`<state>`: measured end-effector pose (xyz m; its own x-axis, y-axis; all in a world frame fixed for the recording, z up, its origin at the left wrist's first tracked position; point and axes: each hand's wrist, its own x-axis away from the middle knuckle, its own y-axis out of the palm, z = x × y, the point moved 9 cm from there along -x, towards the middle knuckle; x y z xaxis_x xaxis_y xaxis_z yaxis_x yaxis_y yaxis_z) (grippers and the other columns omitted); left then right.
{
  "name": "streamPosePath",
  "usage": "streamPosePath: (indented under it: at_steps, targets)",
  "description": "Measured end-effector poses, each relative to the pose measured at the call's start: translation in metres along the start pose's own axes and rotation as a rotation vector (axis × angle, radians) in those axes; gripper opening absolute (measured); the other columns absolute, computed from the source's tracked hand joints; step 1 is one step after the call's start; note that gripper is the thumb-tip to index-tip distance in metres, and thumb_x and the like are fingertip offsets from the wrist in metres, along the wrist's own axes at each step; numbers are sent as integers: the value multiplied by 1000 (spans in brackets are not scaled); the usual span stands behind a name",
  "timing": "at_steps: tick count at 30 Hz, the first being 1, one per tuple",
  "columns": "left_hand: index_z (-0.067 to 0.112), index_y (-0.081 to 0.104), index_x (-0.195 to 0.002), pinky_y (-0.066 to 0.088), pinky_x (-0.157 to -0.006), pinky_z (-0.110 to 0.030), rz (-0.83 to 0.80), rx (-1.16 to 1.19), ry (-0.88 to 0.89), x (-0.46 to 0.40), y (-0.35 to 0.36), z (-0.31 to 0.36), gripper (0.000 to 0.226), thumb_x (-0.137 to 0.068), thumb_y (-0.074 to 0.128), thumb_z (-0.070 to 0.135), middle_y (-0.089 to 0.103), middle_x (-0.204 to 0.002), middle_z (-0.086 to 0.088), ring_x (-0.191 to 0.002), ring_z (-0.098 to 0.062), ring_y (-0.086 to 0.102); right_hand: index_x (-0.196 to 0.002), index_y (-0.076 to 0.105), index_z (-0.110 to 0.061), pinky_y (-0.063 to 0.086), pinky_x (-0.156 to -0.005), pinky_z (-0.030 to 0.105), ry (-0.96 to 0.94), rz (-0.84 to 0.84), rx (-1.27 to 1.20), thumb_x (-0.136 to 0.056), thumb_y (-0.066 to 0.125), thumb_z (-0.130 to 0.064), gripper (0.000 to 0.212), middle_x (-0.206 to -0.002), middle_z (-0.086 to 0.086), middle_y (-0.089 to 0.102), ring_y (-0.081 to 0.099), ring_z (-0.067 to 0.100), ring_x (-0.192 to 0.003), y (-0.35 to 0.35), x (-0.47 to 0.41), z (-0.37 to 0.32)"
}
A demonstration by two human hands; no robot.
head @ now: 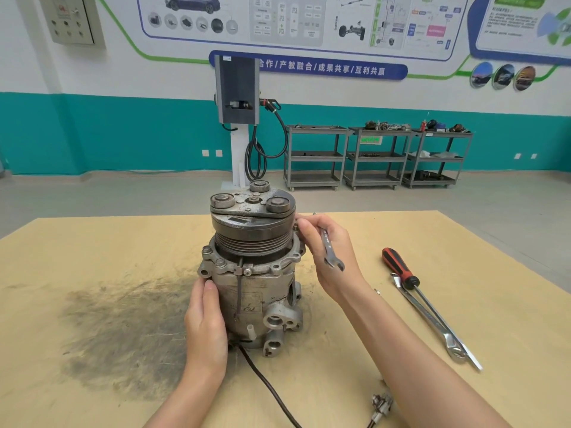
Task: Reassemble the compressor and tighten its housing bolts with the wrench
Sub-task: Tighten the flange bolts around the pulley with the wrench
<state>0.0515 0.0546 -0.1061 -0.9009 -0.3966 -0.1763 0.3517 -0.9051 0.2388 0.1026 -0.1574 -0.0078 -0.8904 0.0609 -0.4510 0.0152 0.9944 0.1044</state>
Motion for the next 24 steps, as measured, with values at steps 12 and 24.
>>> streamPosePath:
  at_steps: [12, 24]
  targets:
    - [15, 59, -124, 39, -111, -54, -19, -26, 54, 1, -1, 6, 42, -98, 40, 42, 64, -122, -3, -121, -23, 56, -103, 65, -1, 51, -68, 17, 29, -27, -8, -95, 58, -5, 11, -93, 1, 72, 68, 4, -81, 6, -3, 0]
    - [17, 60, -121, 42, -108, -53, -41, 11, 86, 0, 1, 7, 32, -105, 36, 31, 66, -116, -1, -116, -21, 58, -99, 67, -9, 52, -66, 18, 49, -32, 14, -98, 55, -7, 12, -91, 4, 72, 68, 7, -79, 7, -1, -2]
